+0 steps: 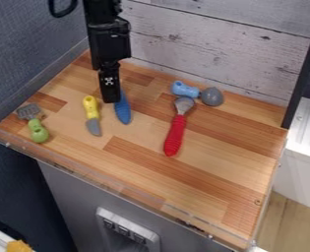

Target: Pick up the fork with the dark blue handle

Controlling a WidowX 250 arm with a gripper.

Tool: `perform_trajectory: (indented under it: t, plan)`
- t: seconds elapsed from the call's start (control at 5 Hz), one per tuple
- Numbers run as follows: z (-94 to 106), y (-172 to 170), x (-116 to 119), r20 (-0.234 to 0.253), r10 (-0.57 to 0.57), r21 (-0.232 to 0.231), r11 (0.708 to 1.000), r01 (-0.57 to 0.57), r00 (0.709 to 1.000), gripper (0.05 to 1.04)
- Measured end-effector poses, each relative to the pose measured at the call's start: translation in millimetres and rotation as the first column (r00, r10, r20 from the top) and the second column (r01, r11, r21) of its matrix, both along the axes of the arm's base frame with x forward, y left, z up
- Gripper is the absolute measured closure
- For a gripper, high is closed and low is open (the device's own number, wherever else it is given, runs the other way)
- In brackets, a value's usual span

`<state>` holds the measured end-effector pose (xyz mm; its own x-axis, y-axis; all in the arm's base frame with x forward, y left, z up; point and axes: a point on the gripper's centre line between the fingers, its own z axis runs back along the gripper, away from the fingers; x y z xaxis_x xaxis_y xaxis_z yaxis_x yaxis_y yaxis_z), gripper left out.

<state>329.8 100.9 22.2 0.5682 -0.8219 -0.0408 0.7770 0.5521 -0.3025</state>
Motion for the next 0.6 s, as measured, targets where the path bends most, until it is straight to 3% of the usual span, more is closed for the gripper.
perform_trajectory:
  t: [0.2,0.4,0.6]
  plan:
    - [-0.1,-3.1,0.4,-0.064,-0.006,0.111,0.994,0.013,0.998,0.085]
    - [-0.3,-4.2,0.8,-0.093,0.035,0.243,0.97,-0.011,0.995,0.085]
    - [-4.4,3.3,0.6,-0.07,0.1,0.377,0.924,-0.067,0.993,0.085]
